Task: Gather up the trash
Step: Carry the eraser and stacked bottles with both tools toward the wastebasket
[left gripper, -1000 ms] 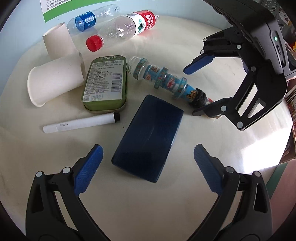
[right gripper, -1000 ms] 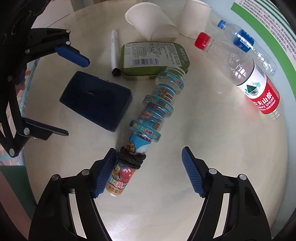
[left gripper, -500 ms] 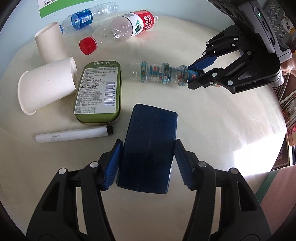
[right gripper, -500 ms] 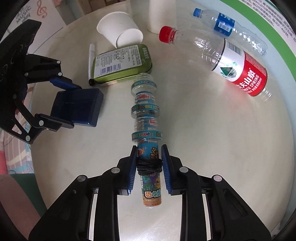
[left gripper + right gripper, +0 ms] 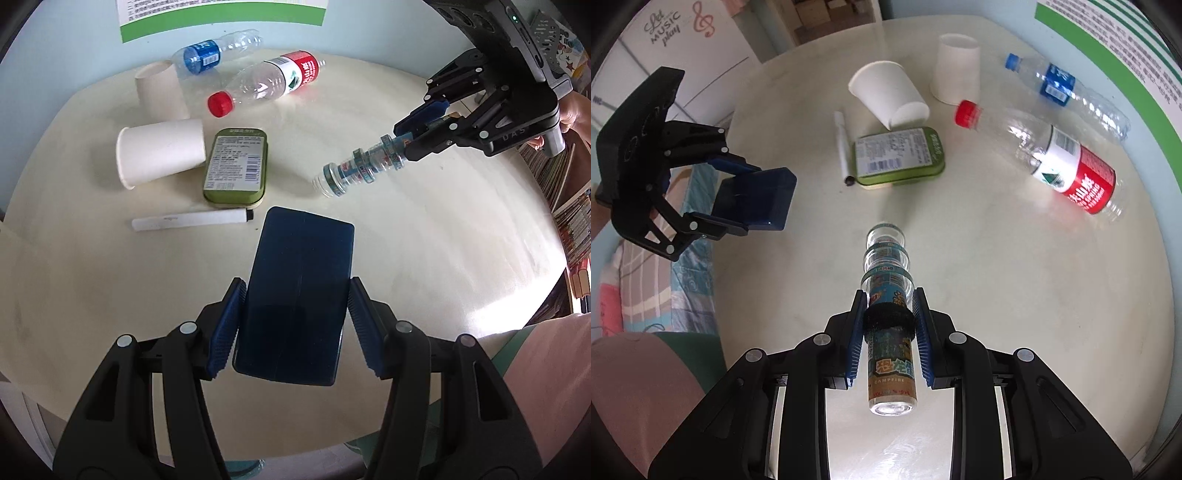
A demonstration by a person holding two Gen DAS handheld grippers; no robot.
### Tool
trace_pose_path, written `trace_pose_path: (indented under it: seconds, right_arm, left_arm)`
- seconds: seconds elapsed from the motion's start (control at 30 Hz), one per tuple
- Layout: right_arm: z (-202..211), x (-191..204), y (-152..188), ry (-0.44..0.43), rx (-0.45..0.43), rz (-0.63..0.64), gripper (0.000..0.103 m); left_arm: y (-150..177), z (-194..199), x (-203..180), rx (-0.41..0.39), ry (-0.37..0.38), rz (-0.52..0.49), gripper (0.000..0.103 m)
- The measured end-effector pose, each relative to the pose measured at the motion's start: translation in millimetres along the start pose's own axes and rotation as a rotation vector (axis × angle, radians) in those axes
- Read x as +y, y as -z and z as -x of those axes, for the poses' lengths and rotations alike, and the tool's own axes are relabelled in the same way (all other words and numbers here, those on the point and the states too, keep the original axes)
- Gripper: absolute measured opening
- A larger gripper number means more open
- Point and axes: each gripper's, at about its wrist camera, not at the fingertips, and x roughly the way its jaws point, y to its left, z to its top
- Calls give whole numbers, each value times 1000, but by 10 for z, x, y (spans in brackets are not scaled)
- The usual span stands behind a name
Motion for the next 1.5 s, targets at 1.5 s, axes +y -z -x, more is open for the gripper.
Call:
trace_pose_path:
  seconds: [1.5]
  right_arm:
    - [-2163, 4693, -1746, -380, 242, 718, 27]
  left_arm:
    - [3919, 1150, 1224, 16, -321, 855, 54]
